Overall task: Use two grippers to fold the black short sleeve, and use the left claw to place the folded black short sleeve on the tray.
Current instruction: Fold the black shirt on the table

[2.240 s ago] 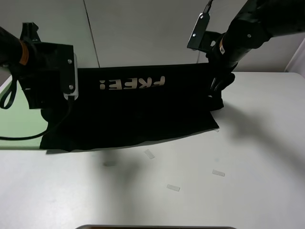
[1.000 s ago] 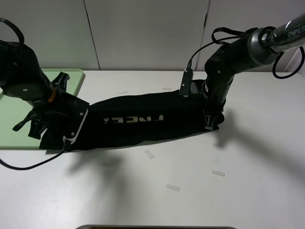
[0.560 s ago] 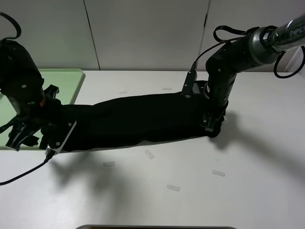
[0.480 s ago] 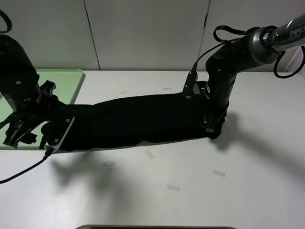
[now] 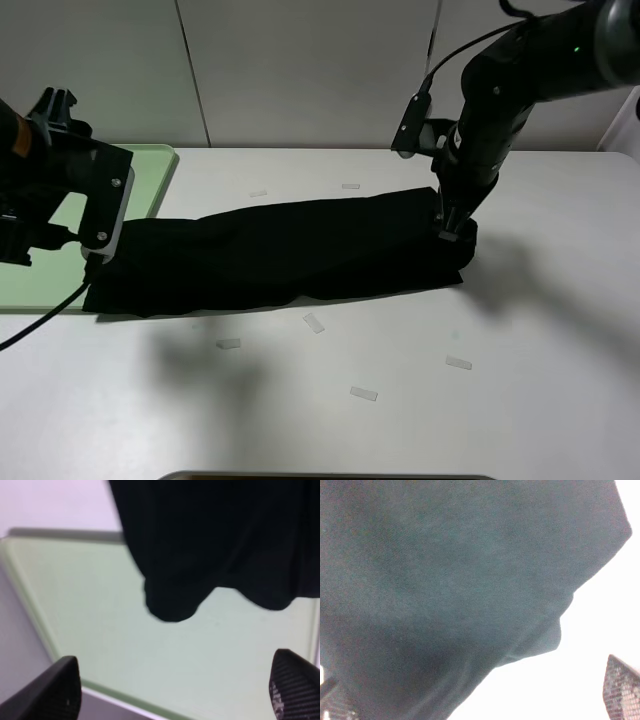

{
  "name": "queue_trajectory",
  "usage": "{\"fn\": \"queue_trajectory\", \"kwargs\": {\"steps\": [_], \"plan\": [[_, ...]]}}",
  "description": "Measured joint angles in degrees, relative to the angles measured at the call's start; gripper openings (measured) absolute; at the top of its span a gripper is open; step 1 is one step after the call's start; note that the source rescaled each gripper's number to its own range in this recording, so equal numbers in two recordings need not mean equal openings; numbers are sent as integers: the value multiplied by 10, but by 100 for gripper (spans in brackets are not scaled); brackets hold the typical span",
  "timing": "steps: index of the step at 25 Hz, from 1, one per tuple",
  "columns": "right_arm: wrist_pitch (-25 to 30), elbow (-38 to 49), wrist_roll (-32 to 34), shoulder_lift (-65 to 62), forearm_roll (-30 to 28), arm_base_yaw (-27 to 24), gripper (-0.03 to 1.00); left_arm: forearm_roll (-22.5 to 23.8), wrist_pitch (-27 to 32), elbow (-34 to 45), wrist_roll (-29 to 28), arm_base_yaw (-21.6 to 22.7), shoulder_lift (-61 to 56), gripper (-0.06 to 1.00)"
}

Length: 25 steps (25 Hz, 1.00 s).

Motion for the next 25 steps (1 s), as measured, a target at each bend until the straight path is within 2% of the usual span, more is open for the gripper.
{"fn": "queue_trajectory", "kwargs": {"steps": [5, 11, 21, 25], "plan": [[9, 0, 0, -56, 31, 0, 100, 0, 9, 0, -13, 0, -57, 73], [55, 0, 3, -107, 53, 0, 100, 0, 29, 0, -78, 0, -120, 73], [52, 0, 26, -199, 122, 0, 100, -5, 14, 0, -370, 0, -292, 73], [51, 0, 26, -252, 124, 0, 100, -49, 14, 0, -431, 0, -399, 73]]}}
